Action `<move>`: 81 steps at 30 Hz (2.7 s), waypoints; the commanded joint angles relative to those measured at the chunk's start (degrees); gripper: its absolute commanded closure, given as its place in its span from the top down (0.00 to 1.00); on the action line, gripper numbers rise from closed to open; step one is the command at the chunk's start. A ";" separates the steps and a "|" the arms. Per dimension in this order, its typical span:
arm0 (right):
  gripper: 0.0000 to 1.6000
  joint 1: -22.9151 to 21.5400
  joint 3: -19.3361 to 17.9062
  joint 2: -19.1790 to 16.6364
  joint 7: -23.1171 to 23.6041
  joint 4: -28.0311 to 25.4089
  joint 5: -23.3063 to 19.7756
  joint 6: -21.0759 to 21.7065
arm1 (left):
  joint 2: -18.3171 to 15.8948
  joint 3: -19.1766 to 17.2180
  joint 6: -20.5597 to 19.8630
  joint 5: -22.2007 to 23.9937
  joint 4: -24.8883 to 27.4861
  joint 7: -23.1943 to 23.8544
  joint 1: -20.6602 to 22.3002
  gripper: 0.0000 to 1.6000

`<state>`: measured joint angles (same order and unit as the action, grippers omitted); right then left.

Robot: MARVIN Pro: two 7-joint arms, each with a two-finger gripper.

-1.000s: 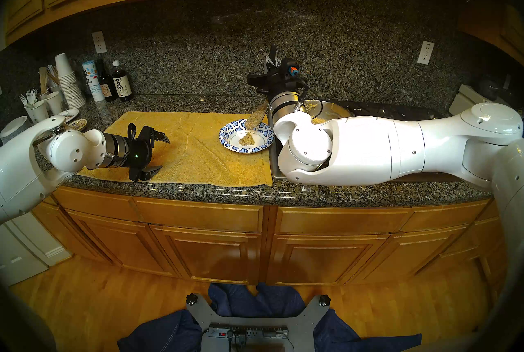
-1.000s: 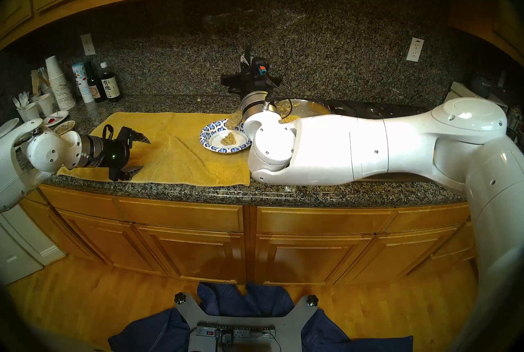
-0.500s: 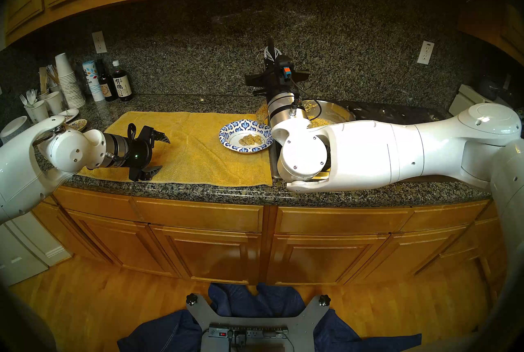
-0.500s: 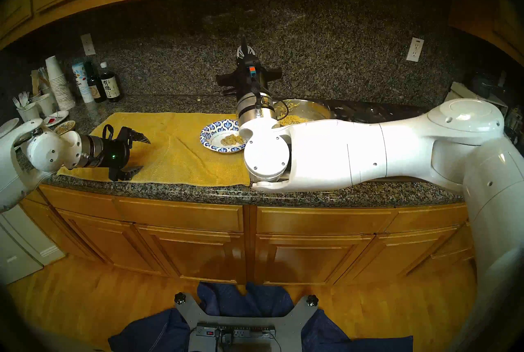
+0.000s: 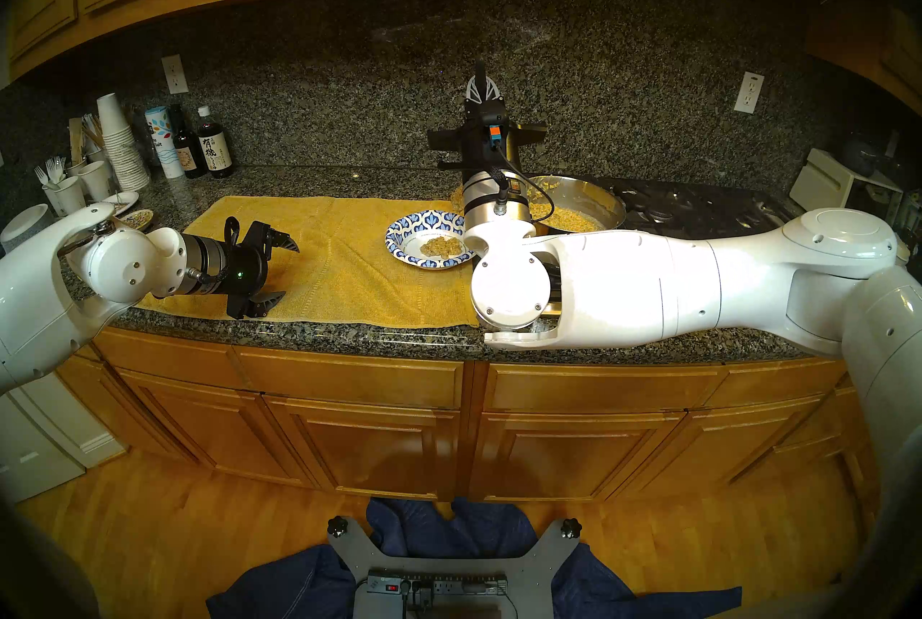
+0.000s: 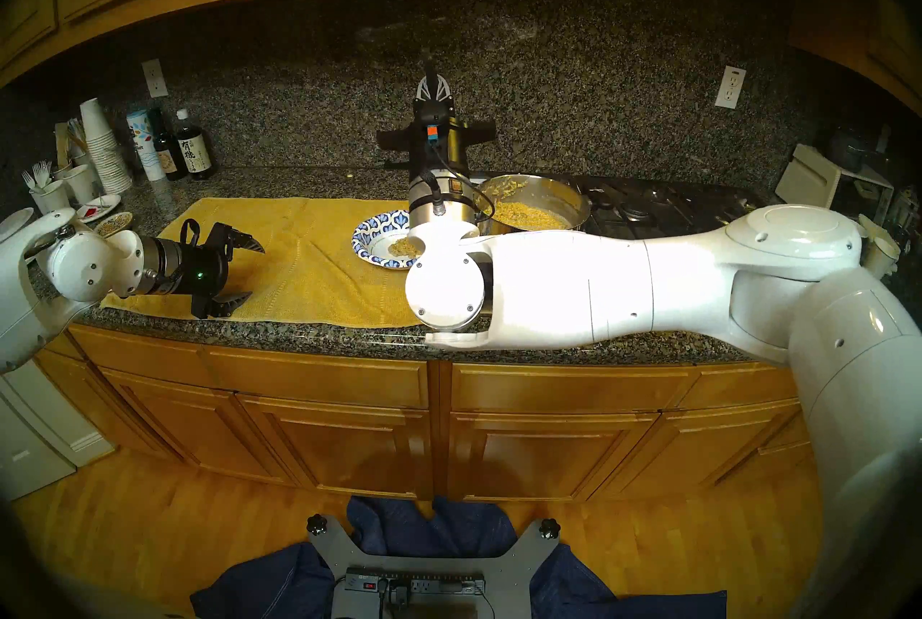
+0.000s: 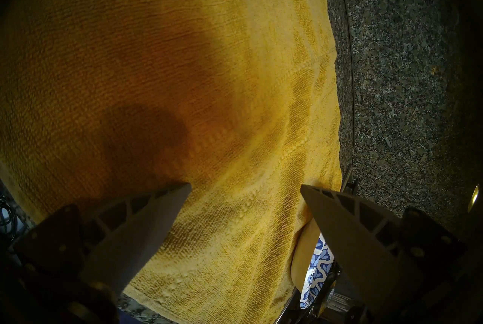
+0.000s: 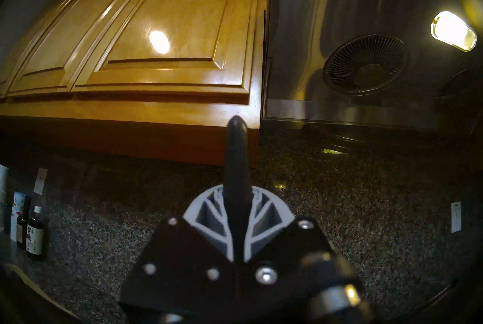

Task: Scoop oatmeal into bowl

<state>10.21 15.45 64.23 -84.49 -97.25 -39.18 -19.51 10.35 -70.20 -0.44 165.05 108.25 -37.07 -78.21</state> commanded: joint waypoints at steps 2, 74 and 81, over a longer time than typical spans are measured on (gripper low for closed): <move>0.00 1.22 -3.98 1.38 -0.51 0.56 3.99 1.39 | 0.15 -0.09 0.00 -0.05 -0.14 -0.06 0.16 1.00; 0.00 0.98 -4.35 2.22 -0.44 0.20 5.34 1.72 | 0.13 -0.10 0.01 -0.05 -0.13 -0.04 0.14 1.00; 0.00 4.00 -1.69 3.54 -0.51 -0.82 5.35 2.24 | 0.18 -0.10 -0.01 -0.05 -0.16 -0.10 0.18 1.00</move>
<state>14.25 13.30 66.57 -85.02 -96.91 -35.12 -17.84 10.38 -70.21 -0.44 165.05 108.24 -37.10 -78.21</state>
